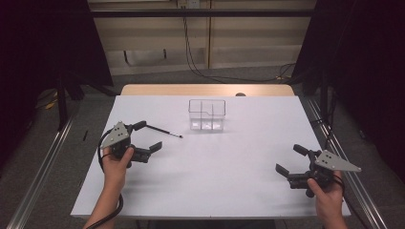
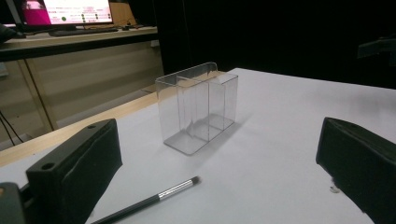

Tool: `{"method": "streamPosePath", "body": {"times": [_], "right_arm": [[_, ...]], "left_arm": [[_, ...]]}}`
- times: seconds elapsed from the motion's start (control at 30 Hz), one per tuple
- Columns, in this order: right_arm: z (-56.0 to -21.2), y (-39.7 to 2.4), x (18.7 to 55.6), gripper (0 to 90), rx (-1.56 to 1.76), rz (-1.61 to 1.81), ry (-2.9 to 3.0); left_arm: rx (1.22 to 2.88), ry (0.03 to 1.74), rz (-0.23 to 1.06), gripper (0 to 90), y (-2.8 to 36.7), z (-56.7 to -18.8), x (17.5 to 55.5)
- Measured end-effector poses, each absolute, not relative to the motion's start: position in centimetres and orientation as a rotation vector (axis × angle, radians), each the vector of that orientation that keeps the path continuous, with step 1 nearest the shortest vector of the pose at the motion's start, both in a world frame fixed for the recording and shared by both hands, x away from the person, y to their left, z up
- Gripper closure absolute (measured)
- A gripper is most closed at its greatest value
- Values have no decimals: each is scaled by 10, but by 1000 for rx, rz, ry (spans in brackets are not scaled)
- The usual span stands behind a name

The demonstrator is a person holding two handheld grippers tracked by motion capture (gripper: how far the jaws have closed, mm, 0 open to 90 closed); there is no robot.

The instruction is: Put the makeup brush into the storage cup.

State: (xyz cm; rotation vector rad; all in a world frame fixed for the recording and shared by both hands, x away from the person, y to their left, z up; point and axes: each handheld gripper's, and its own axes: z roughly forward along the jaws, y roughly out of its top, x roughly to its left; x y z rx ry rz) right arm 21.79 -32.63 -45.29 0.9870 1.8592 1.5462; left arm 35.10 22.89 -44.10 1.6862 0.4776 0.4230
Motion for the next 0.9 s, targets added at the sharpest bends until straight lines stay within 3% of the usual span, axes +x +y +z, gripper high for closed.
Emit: {"method": "streamPosePath", "body": {"times": [0.9], "right_arm": [[-453, -327, 216, 0, 982, 1549, 1862]], "left_arm": [[1712, 519, 435, 0, 209, -444, 396]]}}
